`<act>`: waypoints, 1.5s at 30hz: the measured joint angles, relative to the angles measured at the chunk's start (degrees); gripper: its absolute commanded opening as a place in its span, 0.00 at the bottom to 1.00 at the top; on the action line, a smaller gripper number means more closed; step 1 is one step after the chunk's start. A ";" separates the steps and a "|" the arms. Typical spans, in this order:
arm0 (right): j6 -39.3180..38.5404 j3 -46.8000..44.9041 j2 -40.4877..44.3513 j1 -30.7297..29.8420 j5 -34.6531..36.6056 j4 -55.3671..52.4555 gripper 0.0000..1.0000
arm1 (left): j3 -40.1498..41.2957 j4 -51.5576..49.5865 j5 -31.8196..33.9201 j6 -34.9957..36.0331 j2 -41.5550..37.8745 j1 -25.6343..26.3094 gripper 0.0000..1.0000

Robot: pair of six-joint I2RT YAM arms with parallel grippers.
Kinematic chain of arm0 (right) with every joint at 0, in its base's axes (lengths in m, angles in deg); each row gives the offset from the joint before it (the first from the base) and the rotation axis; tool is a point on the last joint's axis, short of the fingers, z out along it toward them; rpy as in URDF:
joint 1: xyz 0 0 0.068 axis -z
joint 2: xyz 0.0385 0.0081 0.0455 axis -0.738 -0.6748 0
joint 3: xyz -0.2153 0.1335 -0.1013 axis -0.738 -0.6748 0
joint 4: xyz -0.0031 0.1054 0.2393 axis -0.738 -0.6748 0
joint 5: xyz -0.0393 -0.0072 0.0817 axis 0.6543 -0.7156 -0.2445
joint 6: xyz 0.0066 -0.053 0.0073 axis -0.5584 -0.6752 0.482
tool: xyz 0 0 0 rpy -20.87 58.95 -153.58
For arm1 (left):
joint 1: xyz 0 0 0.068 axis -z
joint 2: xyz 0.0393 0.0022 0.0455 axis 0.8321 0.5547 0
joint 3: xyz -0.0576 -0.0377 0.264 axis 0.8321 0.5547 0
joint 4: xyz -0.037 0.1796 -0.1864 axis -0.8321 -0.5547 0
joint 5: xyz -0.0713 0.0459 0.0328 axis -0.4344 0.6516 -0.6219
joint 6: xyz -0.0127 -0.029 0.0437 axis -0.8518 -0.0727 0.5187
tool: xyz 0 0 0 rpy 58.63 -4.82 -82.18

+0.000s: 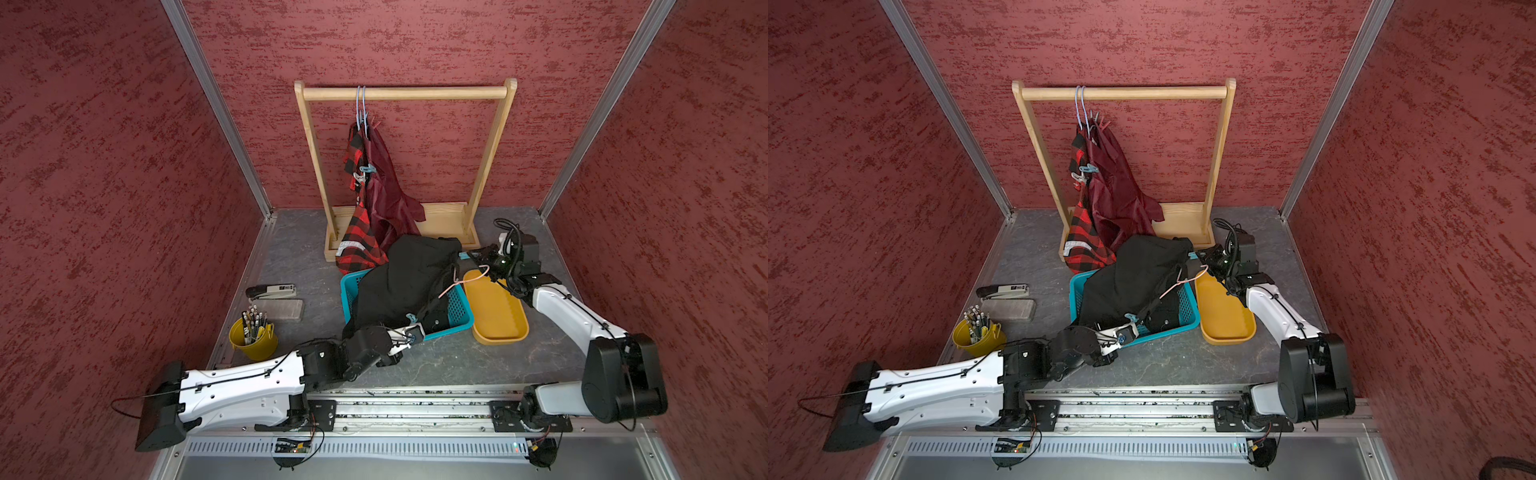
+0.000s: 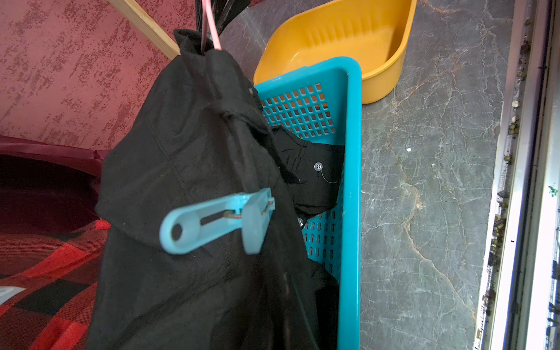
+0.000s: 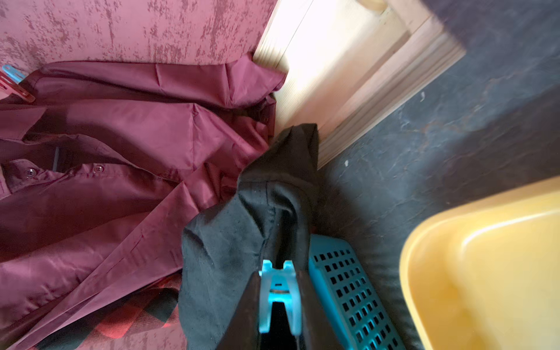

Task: Remove the clothespins securing long-sleeve shirts to the hanger
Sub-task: Remove the clamp from the hanger, then place the clamp in the storage box.

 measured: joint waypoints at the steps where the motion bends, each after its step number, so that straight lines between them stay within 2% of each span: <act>1: -0.24 0.04 0.61 0.20 0.68 -0.81 0.04 | 0.11 0.15 0.09 -0.13 0.00 0.00 0.00; 7: -2.03 -0.79 6.82 2.29 6.36 -6.47 0.06 | 1.09 0.76 0.85 -0.68 0.00 -0.04 0.00; 12: -2.43 -8.22 12.41 5.07 8.81 -8.02 0.08 | 1.18 2.40 1.14 -0.68 1.33 -0.31 0.00; 17: -2.38 -15.15 12.15 5.90 9.92 -9.49 0.09 | 1.16 4.37 1.05 -0.66 4.24 -0.37 0.00; 22: -2.49 -15.93 10.88 5.95 10.49 -9.31 0.12 | 0.26 6.54 1.03 -0.46 7.43 -0.37 0.00; 24: -2.67 -15.93 10.47 5.95 10.58 -9.14 0.18 | -0.48 7.50 1.03 -0.26 8.79 -0.39 0.00; 31: -2.82 -16.57 10.10 5.97 11.21 -9.01 0.52 | -3.32 10.78 0.79 0.94 14.53 -0.72 0.00; 36: -2.97 -16.57 10.82 5.99 11.50 -9.29 0.67 | -4.83 12.48 -0.11 1.62 18.03 -0.81 0.01; 41: -2.64 -16.55 13.86 5.99 11.96 -10.80 0.79 | -5.73 13.29 -0.79 1.70 19.98 -1.20 0.13; 45: -2.14 -14.93 16.39 6.01 12.57 -13.90 0.85 | -5.75 13.22 -2.73 1.51 20.46 -1.18 0.27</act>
